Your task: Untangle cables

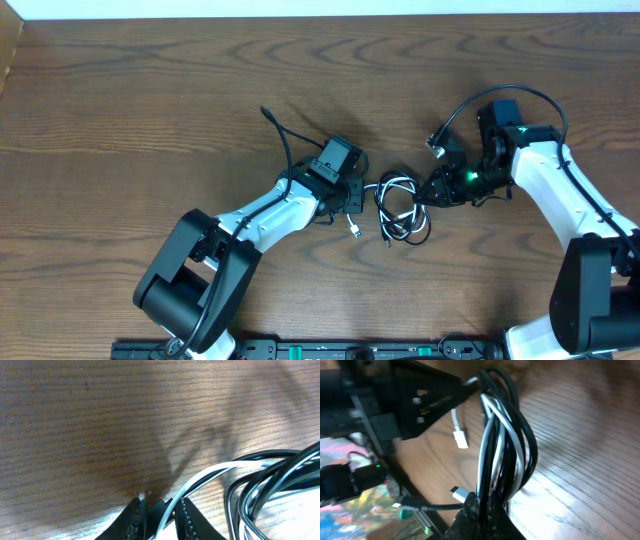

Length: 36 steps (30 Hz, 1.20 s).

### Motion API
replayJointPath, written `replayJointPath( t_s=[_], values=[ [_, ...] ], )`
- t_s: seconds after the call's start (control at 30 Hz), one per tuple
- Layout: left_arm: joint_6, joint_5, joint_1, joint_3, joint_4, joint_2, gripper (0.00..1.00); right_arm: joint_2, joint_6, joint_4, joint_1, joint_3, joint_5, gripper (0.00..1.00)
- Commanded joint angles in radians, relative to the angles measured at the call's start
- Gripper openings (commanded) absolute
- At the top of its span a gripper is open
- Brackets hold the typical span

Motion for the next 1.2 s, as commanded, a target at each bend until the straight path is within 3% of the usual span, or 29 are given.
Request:
replayJointPath(
  t_s=[0.0, 0.3, 0.37, 0.5, 0.63, 0.93, 1.17],
  values=[
    [-0.003, 0.016, 0.004, -0.008, 0.000, 0.003, 0.24, -0.011, -0.010, 0.015, 0.002, 0.005, -0.103, 0.01],
    [-0.002, 0.114, 0.005, -0.008, -0.029, -0.019, 0.30, -0.011, 0.225, 0.105, 0.002, 0.005, 0.013, 0.06],
    [-0.002, 0.120, 0.005, -0.008, -0.037, -0.019, 0.31, -0.011, 0.264, 0.116, 0.002, 0.005, 0.064, 0.13],
    [-0.003, 0.157, 0.005, -0.008, -0.035, -0.019, 0.32, -0.011, 0.309, 0.129, 0.002, 0.005, 0.132, 0.38],
    [-0.003, 0.159, 0.005, -0.008, -0.034, -0.019, 0.33, -0.011, 0.309, 0.137, 0.002, 0.005, 0.140, 0.52],
    [-0.037, 0.159, 0.014, -0.008, -0.040, -0.019, 0.33, -0.031, 0.185, 0.063, 0.051, 0.149, 0.187, 0.56],
    [-0.135, 0.260, 0.139, -0.008, -0.084, -0.019, 0.31, -0.024, 0.169, 0.063, 0.162, 0.196, 0.217, 0.53]
  ],
)
